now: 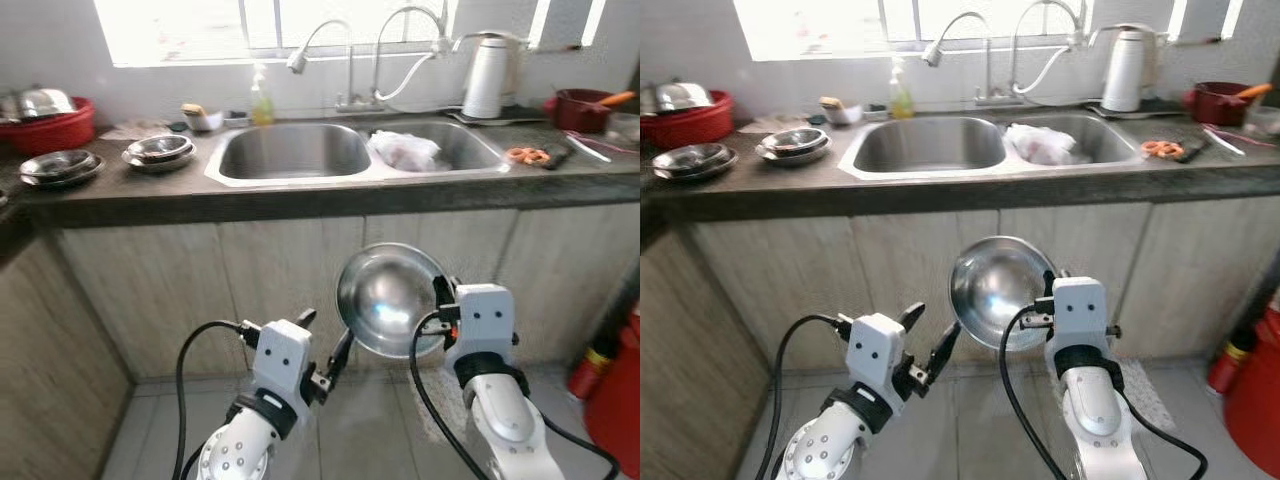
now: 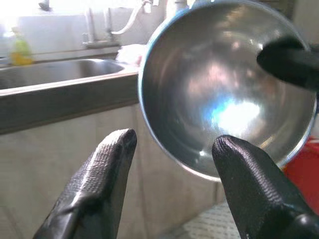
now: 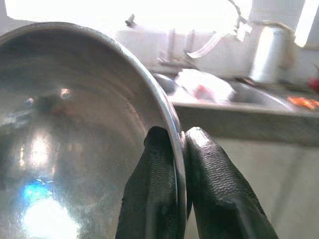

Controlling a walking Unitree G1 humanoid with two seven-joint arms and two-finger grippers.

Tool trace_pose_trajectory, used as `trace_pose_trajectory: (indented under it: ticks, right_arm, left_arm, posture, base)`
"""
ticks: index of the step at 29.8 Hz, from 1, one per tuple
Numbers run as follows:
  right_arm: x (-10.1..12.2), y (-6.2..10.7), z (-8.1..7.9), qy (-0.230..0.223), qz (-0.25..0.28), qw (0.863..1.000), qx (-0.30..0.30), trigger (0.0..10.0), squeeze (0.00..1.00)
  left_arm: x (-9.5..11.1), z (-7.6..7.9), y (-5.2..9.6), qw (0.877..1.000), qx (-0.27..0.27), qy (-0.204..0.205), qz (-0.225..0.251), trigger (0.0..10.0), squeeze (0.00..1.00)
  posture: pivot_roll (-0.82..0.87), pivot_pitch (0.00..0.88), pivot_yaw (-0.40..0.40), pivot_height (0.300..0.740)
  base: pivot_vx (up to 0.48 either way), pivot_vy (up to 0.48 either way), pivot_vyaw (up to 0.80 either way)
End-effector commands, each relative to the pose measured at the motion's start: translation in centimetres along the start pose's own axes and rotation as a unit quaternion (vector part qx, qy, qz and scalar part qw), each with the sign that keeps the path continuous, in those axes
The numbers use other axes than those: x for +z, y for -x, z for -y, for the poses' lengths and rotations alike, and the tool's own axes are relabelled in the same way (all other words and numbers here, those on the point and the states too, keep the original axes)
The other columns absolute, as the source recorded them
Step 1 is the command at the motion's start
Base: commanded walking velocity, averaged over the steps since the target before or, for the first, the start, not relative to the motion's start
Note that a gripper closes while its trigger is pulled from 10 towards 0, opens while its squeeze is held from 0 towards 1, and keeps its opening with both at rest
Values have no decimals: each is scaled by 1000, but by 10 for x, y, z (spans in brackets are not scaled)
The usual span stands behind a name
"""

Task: Kitchen organization

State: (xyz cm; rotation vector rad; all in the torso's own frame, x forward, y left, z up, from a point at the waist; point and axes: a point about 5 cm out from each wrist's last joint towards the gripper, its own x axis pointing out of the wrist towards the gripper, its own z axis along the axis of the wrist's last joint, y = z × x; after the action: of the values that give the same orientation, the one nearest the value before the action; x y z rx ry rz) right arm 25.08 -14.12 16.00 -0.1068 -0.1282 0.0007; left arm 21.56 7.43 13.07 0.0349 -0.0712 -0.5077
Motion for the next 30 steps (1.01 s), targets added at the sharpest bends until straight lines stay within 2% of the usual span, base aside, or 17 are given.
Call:
trace_pose_trajectory:
  ticks: [1, 6, 12, 24, 30]
  right_arm:
    - [14, -4, -4, 1, 31, 999, 8, 10000, 0]
    - [22, -10, -1, 7, 48, 999, 6, 10000, 0]
    - [32, -19, 5, 13, 68, 998, 1, 10000, 0]
    - [42, -28, 7, -2, 84, 996, -2, 10000, 0]
    - [59, -36, 10, -8, 113, 994, -2, 10000, 0]
  left_arm:
    - [2, -7, -1, 1000, 12, -13, 2, 10000, 0]
    - [3, -9, -3, 1000, 16, -16, 5, 10000, 0]
    - [6, -12, -5, 1000, 20, -19, 10, 10000, 0]
    - [6, -13, -7, 999, 23, -20, 12, 10000, 0]
    - [7, -14, -9, 999, 24, -21, 15, 10000, 0]
  posture:
    - [30, 0, -42, 740]
    - [28, 0, -42, 740]
    - [30, 0, -42, 740]
    - [34, 0, -47, 740]
    - [29, 0, -47, 740]
  base:
    - [428, 0, 0]
    - [428, 0, 81]
    - [427, 0, 800]
    - [429, 0, 0]
    - [428, 0, 0]
